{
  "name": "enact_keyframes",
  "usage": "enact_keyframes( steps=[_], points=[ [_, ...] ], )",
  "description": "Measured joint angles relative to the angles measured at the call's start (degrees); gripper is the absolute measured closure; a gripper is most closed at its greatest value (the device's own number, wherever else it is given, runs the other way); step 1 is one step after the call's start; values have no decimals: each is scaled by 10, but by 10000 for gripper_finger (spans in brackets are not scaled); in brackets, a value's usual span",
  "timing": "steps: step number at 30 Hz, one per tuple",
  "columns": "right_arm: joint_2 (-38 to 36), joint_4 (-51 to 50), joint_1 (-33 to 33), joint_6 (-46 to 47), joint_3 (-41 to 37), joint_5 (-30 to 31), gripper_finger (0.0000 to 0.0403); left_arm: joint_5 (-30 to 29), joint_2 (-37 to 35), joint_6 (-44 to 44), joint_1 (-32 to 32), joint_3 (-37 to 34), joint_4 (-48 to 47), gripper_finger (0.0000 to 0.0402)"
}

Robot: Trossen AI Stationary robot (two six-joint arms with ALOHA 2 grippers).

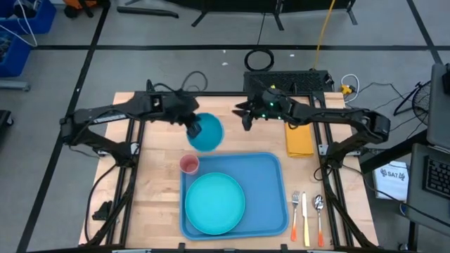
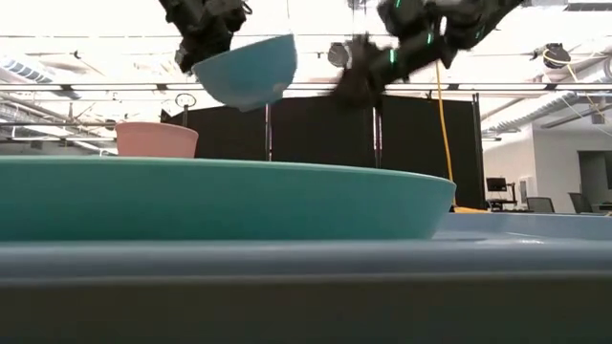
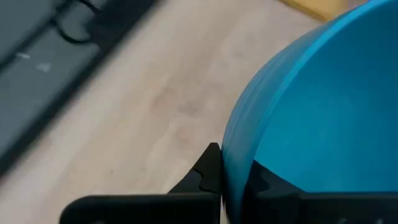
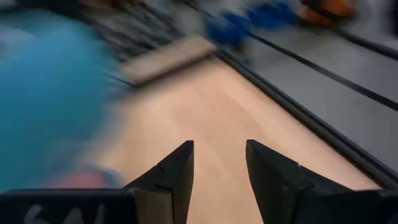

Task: Set up tray
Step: Put the blue bowl on top of the green plate on the serving tray

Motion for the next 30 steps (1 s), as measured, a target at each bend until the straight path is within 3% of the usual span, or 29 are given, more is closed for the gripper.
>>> enact_keyframes(
  steps=[4,8,13,18,22,30],
  points=[
    [1,-19,-2,-8,-17,-3,266,20,-38,-10,-34,-1,-11,394],
    [-21,-5,-10,-18,-42,-14,269,39,-38,-33,-106,-19,4,394],
    [-66,39,-29,-5,-122,-5,269,88,-11,-69,-215,-40,31,394],
    [-126,148,-41,34,-207,-13,269,108,42,-145,-300,-40,55,394],
    [-157,193,-40,49,-251,-8,274,97,100,-182,-329,-40,84,394],
    [-181,198,-25,61,-262,0,284,92,200,-190,-340,-40,101,394]
  ],
)
